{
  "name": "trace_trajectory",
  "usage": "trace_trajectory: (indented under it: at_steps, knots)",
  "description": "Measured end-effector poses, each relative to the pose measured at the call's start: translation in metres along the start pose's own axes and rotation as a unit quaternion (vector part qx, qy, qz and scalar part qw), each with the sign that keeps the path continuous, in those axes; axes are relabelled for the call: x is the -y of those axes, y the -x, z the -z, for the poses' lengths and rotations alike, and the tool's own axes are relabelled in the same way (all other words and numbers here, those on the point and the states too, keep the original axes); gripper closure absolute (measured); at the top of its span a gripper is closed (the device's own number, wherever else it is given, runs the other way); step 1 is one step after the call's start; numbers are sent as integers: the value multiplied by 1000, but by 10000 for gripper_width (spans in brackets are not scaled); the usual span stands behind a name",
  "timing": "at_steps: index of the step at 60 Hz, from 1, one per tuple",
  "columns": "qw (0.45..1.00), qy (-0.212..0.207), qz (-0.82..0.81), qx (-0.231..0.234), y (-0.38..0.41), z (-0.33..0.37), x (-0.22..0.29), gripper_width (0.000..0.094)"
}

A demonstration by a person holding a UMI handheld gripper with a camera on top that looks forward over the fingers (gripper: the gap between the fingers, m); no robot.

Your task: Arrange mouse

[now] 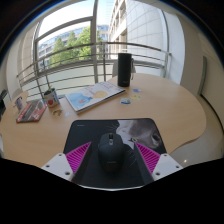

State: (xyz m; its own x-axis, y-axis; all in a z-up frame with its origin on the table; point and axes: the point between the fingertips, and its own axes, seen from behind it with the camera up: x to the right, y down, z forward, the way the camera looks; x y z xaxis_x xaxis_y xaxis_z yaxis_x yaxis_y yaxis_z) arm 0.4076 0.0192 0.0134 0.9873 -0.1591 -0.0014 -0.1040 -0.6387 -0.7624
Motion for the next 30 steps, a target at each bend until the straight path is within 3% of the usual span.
trace_trajectory:
  at_steps: [14, 30]
  knots:
    - [998, -50, 12, -26, 8, 118, 25, 92]
    - [996, -76, 31, -41, 31, 254, 2, 92]
